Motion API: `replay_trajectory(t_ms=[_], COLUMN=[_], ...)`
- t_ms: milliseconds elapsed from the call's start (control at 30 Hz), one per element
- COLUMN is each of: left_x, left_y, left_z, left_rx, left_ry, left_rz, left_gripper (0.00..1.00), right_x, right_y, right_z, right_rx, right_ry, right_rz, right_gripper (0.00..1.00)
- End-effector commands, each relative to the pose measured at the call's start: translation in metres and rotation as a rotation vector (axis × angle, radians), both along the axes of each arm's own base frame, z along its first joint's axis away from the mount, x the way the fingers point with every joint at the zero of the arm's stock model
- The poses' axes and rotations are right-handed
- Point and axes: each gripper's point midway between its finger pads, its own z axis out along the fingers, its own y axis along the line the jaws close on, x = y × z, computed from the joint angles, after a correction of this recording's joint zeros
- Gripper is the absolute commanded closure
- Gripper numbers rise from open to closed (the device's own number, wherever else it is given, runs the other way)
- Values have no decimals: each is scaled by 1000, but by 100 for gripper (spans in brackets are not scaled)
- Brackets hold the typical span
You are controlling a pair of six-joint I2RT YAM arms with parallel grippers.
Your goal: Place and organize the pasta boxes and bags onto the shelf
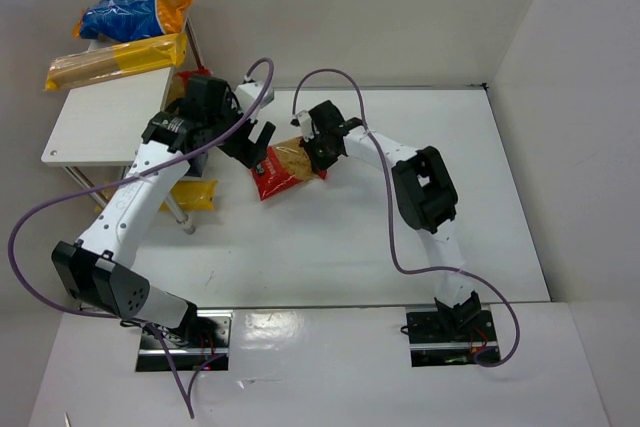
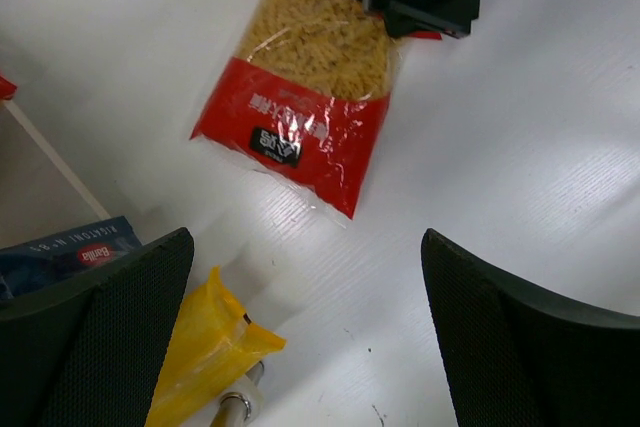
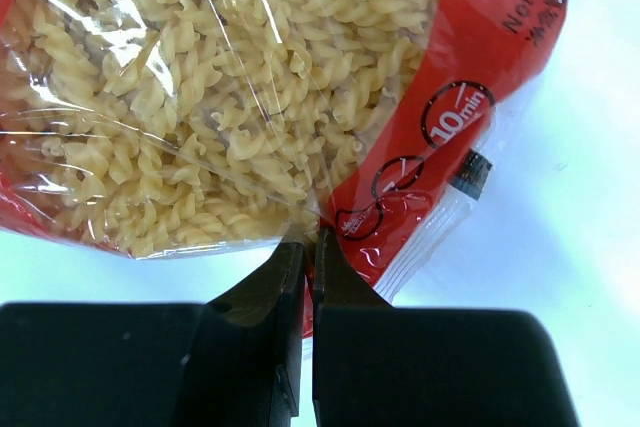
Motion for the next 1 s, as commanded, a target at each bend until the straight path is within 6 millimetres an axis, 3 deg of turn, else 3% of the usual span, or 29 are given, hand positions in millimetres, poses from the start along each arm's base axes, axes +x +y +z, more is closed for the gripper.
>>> replay_trajectory(t_ms=[0, 100, 133, 233, 267, 367, 433, 667, 867, 967], left_x=[-4, -8, -10, -13, -14, -14, -18, -25, -27, -28], left_y=[-3, -1, 1, 4, 7, 9, 12, 23, 28, 30], left_z=[9, 2, -1, -10, -16, -16, -31, -48, -61, -65], left_rx=[-9, 3, 23, 52, 64, 68, 91, 135, 161, 177], left_ry=[-45, -32, -27, -9, 2, -6, 24, 39, 51, 56], left_rz=[-41, -48, -64, -73, -65, -58, -59, -35, -28, -29], left_gripper=[0, 0, 0, 0, 0, 0, 0, 0, 0, 0], right_x=[41, 33, 33, 31, 34, 48, 49, 45, 45, 42], right_y=[6, 8, 11, 9, 6, -3, -9, -4, 3, 6], right_z=[17, 14, 28, 41, 53, 61, 59, 79, 120, 121], right_rx=[36, 45, 67, 85, 83, 80, 73, 127, 199, 213], right_ry=[-105, -71, -86, -113, -149, -182, -163, -178, -219, -208], right_rz=[-88, -68, -61, -61, -77, -112, -129, -123, -119, -103], right_gripper=[100, 100, 100, 100, 100, 100, 100, 100, 100, 100])
